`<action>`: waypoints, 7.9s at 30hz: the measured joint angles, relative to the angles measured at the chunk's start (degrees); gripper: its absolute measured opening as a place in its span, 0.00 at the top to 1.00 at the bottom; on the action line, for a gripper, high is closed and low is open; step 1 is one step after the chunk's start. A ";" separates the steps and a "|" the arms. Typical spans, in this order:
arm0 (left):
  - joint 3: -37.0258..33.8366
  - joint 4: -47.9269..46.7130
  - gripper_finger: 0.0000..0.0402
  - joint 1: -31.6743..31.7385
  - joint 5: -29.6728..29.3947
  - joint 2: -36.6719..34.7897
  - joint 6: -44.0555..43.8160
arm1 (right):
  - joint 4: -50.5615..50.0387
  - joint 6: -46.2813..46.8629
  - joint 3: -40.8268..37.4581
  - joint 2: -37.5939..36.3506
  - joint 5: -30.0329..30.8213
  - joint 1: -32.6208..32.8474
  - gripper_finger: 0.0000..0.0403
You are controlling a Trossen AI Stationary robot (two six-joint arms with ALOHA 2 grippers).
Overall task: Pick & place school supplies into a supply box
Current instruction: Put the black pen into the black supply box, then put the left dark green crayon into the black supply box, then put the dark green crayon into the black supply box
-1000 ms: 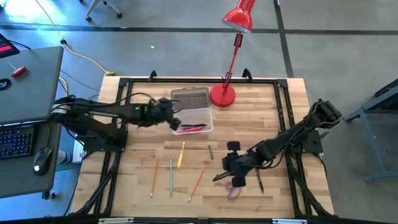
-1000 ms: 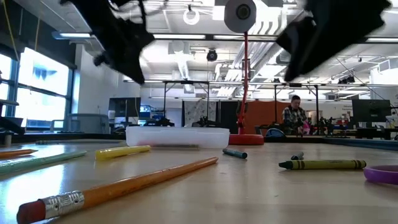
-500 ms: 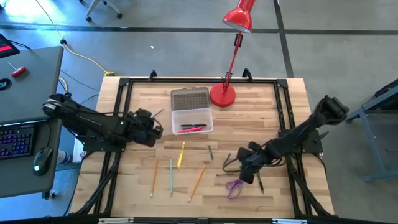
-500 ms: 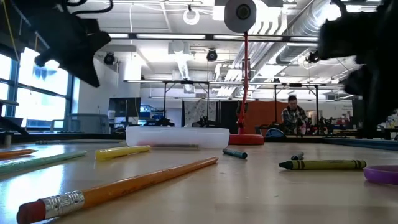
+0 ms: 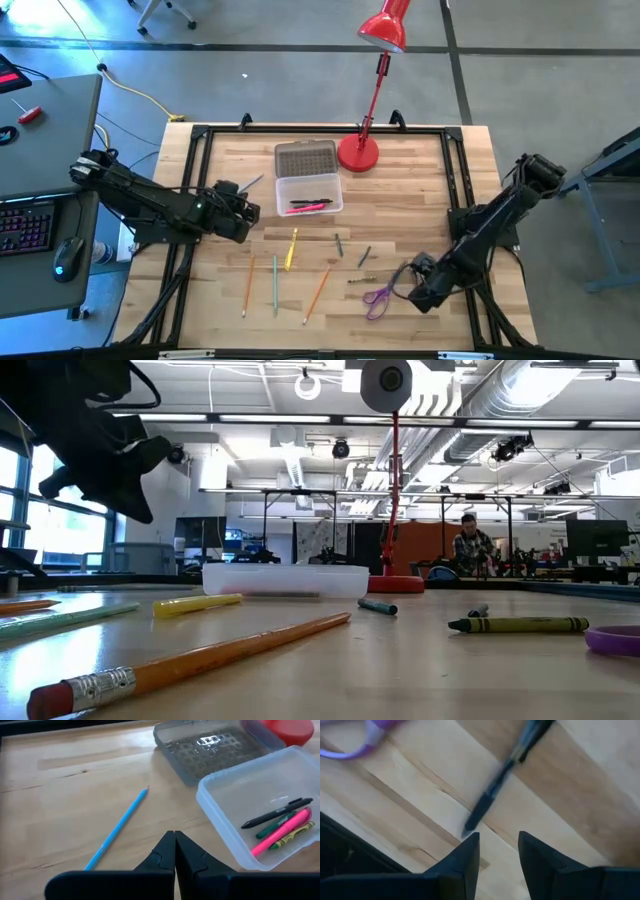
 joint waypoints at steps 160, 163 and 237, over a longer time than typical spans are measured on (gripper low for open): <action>2.40 4.32 0.92 0.04 -4.63 -0.20 15.16 | -3.70 -77.64 51.45 48.02 24.77 -34.14 0.84; 2.40 4.32 0.92 0.04 -4.63 -0.20 15.15 | -1.96 -82.03 51.39 48.10 26.28 -33.40 0.93; 2.40 7.50 0.92 0.04 -6.21 -0.20 15.50 | 35.41 -113.45 -4.36 6.01 -0.69 -30.29 0.82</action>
